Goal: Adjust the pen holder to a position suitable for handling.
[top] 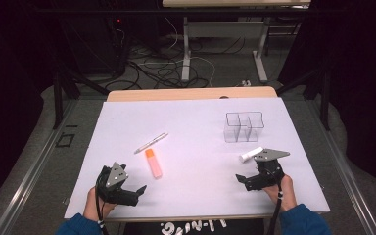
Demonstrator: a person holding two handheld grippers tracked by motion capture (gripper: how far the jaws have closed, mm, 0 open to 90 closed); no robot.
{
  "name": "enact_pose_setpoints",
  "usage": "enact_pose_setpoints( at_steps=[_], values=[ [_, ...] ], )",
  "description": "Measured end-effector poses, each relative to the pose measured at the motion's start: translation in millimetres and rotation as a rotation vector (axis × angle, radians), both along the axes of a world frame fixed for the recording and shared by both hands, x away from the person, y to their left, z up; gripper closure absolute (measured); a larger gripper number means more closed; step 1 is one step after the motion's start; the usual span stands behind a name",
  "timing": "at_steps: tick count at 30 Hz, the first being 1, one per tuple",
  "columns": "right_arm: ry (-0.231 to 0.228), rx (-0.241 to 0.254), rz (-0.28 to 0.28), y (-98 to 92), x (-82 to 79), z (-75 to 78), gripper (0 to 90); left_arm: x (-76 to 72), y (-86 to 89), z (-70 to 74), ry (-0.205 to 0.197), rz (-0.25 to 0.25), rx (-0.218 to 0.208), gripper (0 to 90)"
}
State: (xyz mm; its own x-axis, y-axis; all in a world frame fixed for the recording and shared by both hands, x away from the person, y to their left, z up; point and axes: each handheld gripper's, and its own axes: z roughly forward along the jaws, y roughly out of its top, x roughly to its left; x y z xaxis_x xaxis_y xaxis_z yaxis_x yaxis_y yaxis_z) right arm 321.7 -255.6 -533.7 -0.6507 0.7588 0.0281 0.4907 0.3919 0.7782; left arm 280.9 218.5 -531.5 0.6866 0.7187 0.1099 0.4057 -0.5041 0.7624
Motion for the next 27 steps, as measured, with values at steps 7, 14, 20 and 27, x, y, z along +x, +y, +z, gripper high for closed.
enact_pose_setpoints(
  at_steps=[7,14,20,27],
  values=[
    [0.006,0.021,-0.026,-7.6,15.6,1.7,0.0,0.6,0.8,0.3,0.000,-0.001,0.007,0.3],
    [0.014,0.046,-0.073,-20.8,31.4,3.9,0.0,0.9,0.8,0.3,-0.002,0.002,0.019,0.3],
    [0.007,0.053,-0.113,-31.4,43.1,4.9,3.5,0.9,1.3,0.2,-0.001,0.010,0.013,0.4],
    [-0.011,0.115,-0.162,-44.5,49.6,11.1,14.5,0.9,0.9,-0.3,-0.011,0.010,0.013,0.4]
  ],
)
